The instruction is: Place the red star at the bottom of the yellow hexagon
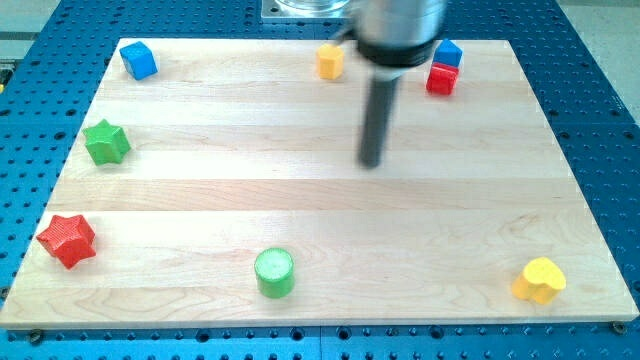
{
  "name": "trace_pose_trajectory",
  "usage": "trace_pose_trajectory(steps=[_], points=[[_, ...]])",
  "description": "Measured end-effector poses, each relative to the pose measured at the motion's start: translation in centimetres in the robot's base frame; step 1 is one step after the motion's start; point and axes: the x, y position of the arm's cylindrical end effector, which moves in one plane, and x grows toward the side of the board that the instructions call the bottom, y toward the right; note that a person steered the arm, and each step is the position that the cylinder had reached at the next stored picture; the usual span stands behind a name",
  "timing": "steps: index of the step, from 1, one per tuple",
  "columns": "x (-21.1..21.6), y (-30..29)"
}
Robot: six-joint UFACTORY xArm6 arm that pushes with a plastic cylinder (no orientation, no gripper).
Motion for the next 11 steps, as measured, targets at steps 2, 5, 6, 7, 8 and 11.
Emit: trace_pose_trajectory(steps=[2, 5, 6, 7, 8, 11], points=[[15.0, -22.7], [2.0, -20.5], [-2.4, -17.8], [-1.7, -19.8], [-4.8, -18.0], [-12.4, -8.3]])
